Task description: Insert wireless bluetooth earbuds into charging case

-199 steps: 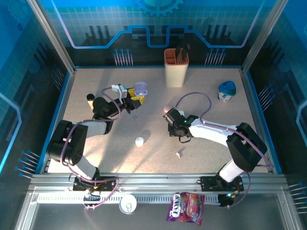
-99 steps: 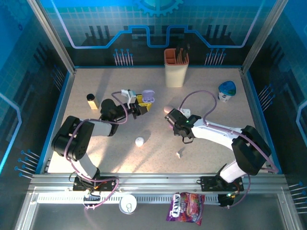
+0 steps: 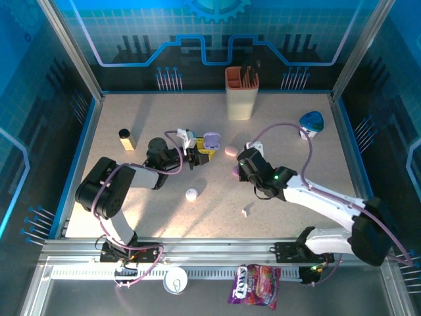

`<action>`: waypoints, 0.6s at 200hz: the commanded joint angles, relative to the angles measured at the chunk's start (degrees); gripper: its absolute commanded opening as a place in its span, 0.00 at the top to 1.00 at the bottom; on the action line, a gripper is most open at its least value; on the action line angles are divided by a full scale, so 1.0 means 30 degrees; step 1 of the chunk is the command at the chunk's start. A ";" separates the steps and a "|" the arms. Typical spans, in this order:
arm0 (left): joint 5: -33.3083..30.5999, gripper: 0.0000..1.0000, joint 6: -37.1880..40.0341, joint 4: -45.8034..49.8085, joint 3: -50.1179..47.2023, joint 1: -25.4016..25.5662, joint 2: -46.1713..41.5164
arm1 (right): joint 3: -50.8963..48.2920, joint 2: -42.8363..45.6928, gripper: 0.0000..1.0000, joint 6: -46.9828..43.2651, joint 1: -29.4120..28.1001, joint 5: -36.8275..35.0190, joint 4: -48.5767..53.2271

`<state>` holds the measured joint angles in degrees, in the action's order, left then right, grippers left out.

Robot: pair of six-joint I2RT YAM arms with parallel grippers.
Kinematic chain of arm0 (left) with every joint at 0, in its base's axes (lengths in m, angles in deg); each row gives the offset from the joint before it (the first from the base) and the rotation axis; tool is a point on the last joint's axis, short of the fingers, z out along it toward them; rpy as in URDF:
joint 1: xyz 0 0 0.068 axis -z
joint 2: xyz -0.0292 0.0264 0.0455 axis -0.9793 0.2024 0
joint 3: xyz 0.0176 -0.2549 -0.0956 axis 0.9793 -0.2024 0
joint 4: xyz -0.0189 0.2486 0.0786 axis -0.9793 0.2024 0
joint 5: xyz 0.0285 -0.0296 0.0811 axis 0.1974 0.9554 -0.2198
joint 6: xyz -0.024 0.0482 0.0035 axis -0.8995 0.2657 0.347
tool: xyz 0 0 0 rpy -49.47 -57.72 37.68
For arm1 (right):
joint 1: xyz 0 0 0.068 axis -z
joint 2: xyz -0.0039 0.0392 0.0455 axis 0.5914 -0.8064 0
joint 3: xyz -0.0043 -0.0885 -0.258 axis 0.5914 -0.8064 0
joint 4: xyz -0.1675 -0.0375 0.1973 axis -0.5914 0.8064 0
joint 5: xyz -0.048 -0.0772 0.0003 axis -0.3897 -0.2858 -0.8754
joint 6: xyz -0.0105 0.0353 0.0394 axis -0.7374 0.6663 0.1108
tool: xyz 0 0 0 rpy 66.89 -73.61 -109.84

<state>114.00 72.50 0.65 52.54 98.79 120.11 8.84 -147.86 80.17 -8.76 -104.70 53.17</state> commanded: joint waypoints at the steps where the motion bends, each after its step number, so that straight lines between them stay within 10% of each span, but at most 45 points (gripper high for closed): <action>1: 0.0716 0.75 0.0682 -0.0238 -0.0298 0.0371 0.0235 | -0.0960 0.1682 0.85 -0.3389 -0.0229 0.1900 -0.4686; 120: 0.2701 0.75 -0.0976 -0.2680 -0.0475 0.0937 0.0458 | 0.0040 0.1197 0.87 -0.5375 0.0577 0.8022 -0.8450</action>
<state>119.47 70.36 -4.23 51.49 101.02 121.79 6.83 -143.00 65.11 -7.80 -84.24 31.16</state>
